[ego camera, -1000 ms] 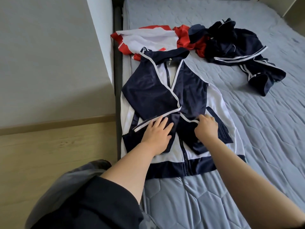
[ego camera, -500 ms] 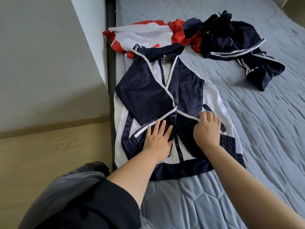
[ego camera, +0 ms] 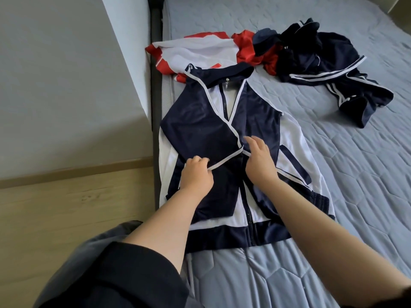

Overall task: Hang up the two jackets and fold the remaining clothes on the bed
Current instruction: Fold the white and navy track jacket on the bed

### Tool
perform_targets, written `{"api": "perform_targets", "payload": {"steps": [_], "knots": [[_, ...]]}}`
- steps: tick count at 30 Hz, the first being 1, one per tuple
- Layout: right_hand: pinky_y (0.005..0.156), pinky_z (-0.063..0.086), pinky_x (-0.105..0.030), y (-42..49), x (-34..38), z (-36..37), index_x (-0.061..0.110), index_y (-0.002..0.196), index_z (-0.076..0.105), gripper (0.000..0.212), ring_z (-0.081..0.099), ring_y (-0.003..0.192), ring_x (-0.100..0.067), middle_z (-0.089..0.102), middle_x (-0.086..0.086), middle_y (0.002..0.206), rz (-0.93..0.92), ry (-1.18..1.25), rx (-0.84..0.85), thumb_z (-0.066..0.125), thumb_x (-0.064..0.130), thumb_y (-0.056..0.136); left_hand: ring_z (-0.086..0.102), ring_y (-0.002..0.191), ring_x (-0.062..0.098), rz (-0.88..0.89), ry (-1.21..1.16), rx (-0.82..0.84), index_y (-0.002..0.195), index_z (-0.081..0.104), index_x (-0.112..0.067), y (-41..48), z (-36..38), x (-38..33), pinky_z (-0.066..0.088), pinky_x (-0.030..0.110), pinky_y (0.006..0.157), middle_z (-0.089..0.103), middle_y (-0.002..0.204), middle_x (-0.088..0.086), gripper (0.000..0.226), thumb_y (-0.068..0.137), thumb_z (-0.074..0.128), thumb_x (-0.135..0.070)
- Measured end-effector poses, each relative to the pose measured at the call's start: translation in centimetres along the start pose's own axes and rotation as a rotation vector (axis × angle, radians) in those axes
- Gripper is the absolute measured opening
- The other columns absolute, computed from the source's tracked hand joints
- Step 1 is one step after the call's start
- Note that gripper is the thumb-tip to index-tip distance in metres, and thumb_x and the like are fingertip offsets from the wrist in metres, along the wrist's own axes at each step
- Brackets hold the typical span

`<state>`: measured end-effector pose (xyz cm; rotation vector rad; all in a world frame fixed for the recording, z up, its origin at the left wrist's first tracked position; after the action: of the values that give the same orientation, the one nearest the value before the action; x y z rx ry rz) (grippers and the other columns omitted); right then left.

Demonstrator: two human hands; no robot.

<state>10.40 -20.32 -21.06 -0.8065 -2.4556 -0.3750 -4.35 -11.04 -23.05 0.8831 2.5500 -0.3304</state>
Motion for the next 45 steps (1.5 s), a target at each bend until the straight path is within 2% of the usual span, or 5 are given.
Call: {"api": "perform_targets", "payload": {"steps": [5, 14, 23, 30, 45], "knots": [[0.103, 0.028, -0.038, 4.3, 1.0, 0.1, 0.010, 0.123, 0.054, 0.053, 0.028, 0.132, -0.030, 0.028, -0.013, 0.147, -0.240, -0.418, 0.144, 0.054, -0.008, 0.073, 0.048, 0.113, 0.025, -0.048, -0.099, 0.079, 0.113, 0.062, -0.012, 1.0, -0.3, 0.5, 0.042, 0.035, 0.087, 0.057, 0.117, 0.006, 0.024, 0.093, 0.052, -0.020], [0.069, 0.047, -0.041, 5.3, 2.5, -1.2, 0.005, 0.054, 0.066, 0.029, 0.059, 0.072, -0.035, 0.062, -0.010, 0.072, -0.656, -0.342, 0.077, 0.067, -0.022, 0.043, 0.056, 0.097, 0.026, -0.170, -0.238, 0.175, 0.088, 0.060, -0.019, 1.5, -0.2, 0.8, 0.040, 0.029, 0.076, 0.066, 0.096, 0.003, 0.007, 0.091, 0.053, -0.020], [0.089, 0.034, -0.031, 7.5, 1.9, -0.6, 0.013, 0.085, 0.070, 0.021, 0.042, 0.105, -0.023, 0.053, -0.001, 0.110, -0.423, -0.640, 0.373, 0.051, 0.005, 0.084, 0.058, 0.091, 0.021, -0.150, -0.278, 0.251, 0.089, 0.061, -0.022, 1.5, -0.2, 0.6, 0.037, 0.024, 0.073, 0.065, 0.091, 0.000, 0.009, 0.091, 0.053, -0.022], [0.082, 0.025, -0.022, 6.8, 2.0, -0.6, 0.013, 0.083, 0.063, 0.026, 0.039, 0.107, -0.022, 0.047, -0.004, 0.116, -0.374, -0.447, 0.317, 0.053, -0.008, 0.072, 0.058, 0.092, 0.026, -0.147, -0.319, 0.237, 0.093, 0.065, -0.012, 1.3, -0.6, 0.7, 0.037, 0.025, 0.068, 0.066, 0.095, 0.008, 0.015, 0.092, 0.052, -0.019], [0.082, 0.025, -0.020, 6.6, 3.8, -0.8, 0.014, 0.090, 0.073, 0.032, 0.047, 0.091, -0.020, 0.058, -0.001, 0.089, -0.463, -0.488, 0.400, 0.055, -0.006, 0.073, 0.054, 0.088, 0.024, -0.229, -0.377, 0.228, 0.086, 0.055, -0.015, 1.1, -0.4, 1.2, 0.039, 0.026, 0.070, 0.060, 0.092, 0.007, 0.014, 0.096, 0.045, -0.014]]}}
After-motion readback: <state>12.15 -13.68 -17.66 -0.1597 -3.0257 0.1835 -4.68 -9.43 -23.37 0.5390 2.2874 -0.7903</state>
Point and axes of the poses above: each hand's wrist, its own y-axis towards the middle knuckle, its own z-axis out of the palm, x = y × z, the point moved 3 cm from there along y, towards the middle knuckle
